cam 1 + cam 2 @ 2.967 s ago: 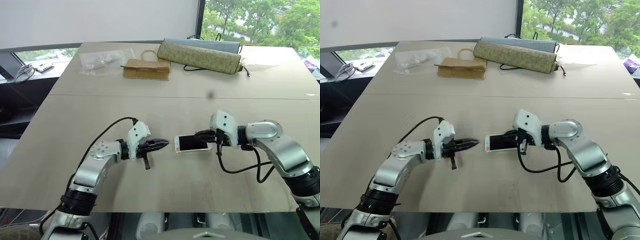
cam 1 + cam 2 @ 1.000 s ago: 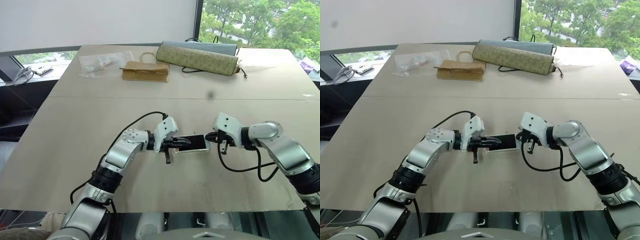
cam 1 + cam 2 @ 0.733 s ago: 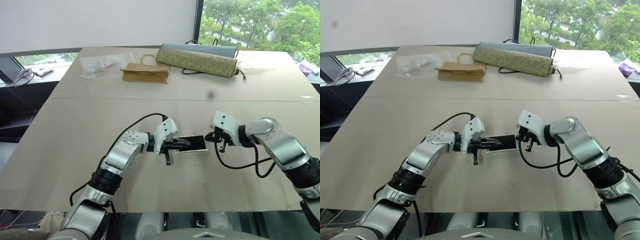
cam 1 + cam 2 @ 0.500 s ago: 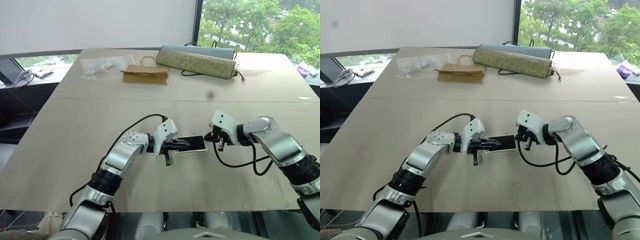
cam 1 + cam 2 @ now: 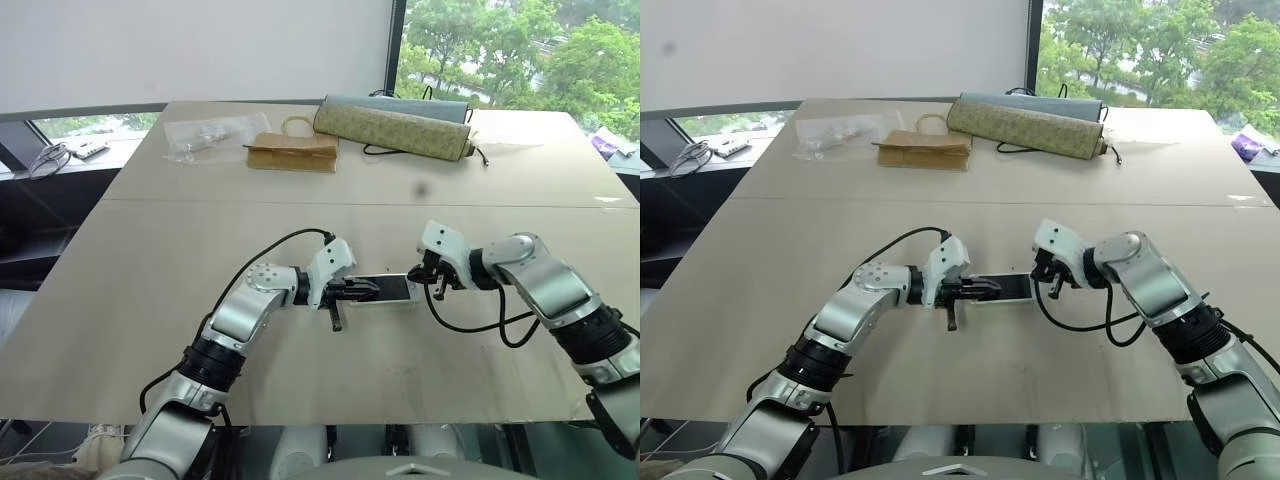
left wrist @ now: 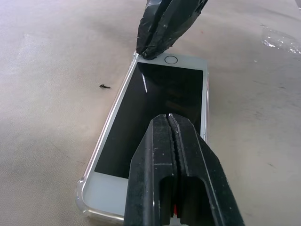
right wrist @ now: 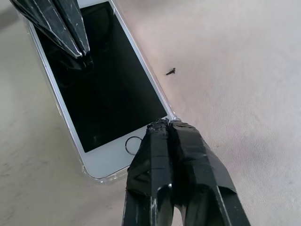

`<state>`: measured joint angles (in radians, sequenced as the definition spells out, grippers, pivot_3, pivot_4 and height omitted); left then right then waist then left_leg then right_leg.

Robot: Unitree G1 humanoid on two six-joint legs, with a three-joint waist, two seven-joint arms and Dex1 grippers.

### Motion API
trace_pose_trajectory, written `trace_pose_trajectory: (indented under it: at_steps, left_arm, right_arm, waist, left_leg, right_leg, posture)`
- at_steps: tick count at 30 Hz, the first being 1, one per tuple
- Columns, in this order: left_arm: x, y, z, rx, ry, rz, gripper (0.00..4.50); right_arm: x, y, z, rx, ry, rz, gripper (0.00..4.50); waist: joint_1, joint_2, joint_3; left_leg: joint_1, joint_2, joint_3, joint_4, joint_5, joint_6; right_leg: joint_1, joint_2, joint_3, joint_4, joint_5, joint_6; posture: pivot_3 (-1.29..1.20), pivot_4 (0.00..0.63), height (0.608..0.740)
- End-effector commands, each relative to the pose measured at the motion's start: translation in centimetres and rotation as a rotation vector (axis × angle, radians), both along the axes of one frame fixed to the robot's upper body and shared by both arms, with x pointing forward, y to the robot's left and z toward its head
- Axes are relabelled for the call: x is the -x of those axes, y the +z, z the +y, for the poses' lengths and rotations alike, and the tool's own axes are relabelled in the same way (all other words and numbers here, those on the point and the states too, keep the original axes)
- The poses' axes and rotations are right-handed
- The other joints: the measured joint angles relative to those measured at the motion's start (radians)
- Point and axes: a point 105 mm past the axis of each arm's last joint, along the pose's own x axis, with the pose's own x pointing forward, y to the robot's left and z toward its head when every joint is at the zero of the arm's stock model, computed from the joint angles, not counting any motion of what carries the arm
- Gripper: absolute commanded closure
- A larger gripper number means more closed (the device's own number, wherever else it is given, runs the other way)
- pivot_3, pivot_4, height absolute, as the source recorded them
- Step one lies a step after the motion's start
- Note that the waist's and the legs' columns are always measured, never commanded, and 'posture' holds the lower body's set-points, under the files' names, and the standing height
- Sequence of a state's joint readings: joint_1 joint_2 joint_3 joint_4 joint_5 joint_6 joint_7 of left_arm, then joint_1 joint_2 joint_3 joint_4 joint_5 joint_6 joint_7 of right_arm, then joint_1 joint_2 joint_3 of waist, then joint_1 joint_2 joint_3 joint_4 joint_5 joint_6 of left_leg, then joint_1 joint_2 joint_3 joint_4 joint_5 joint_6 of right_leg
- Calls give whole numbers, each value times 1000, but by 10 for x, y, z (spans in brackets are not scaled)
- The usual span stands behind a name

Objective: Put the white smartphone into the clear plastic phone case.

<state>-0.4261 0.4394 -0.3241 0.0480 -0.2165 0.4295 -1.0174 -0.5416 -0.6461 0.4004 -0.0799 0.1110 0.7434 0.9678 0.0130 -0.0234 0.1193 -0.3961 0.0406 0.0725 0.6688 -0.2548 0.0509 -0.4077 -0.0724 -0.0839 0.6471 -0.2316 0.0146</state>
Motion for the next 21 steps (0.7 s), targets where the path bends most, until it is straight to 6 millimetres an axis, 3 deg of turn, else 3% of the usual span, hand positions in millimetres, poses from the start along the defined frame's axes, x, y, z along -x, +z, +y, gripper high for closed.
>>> trace_pose_trajectory:
  at_steps: [1, 9, 21]
  left_arm:
    - [3, -6, 0, -18, 5, 10, 4471]
    - [2, -6, 1, -18, 4, 13, 4471]
    - [1, -7, 1, -21, 1, 13, 4471]
  right_arm:
    - [10, -12, -7, -33, -24, 24, 4500]
    - [37, 7, -14, -108, 24, 3, 4500]
    - [54, -8, -12, -61, 74, 62, 4500]
  waist:
    - [1, 2, 1]
    - [3, 7, 7]
    - [2, 7, 9]
  left_leg:
    - [0, 0, 0, 0, 0, 0]
    - [-6, -1, 1, -2, -1, 2]
    - [-7, -1, 0, -2, -2, 2]
  right_leg:
    - [0, 0, 0, 0, 0, 0]
    - [-2, 0, 0, -4, 2, -3]
    - [-3, 0, -1, -5, -1, 1]
  posture:
    - [0, 150, 740]
    - [0, 150, 740]
    - [0, 150, 740]
